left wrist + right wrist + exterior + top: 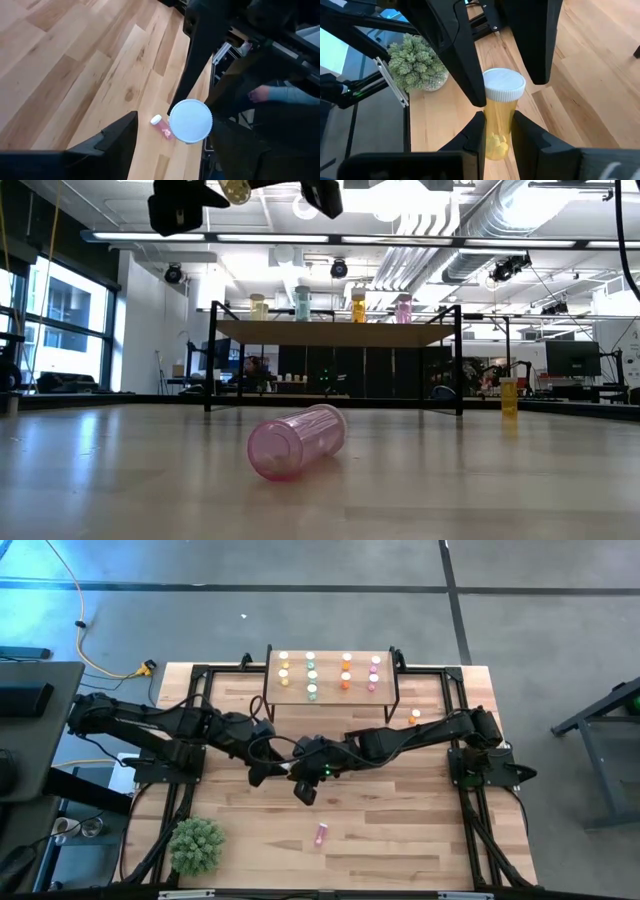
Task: Pick and place medicine bottles onto shelf by color
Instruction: Put the yellow pill bottle on the shelf aligned with the other yellow pill bottles
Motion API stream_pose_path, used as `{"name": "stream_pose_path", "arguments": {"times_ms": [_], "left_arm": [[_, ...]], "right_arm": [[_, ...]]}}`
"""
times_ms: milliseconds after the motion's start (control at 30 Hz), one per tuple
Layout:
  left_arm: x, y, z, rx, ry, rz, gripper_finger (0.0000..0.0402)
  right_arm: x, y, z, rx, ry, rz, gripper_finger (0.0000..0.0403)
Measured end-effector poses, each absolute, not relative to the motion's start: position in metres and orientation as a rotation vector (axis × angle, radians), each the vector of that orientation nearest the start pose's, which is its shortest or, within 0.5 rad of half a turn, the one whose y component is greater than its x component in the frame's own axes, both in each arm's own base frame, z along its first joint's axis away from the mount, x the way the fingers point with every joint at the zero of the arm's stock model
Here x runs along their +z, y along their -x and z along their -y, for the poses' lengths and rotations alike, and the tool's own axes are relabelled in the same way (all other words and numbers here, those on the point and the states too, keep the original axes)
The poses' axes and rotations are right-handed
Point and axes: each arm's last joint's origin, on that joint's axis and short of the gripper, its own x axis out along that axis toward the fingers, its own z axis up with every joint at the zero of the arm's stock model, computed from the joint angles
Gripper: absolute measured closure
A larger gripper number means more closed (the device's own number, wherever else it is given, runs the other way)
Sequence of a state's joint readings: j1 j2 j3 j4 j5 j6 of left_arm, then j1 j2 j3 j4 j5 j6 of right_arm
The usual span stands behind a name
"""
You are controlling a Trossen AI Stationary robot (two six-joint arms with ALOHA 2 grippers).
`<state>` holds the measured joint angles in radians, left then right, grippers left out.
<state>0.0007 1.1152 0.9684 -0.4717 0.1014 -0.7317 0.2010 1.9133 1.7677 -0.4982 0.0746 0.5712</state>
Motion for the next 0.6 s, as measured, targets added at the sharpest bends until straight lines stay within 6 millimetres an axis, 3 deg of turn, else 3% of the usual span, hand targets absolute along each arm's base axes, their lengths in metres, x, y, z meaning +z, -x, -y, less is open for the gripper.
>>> {"name": "stream_pose_path", "arguments": {"times_ms": [600], "left_arm": [[0.3113,-0.2355,0.0022,0.089,0.752,-0.602,0.0249]], "right_arm": [[0.3180,-0.4286,-0.0862,-0.046,-0.484,-0.659,0.0347]]}}
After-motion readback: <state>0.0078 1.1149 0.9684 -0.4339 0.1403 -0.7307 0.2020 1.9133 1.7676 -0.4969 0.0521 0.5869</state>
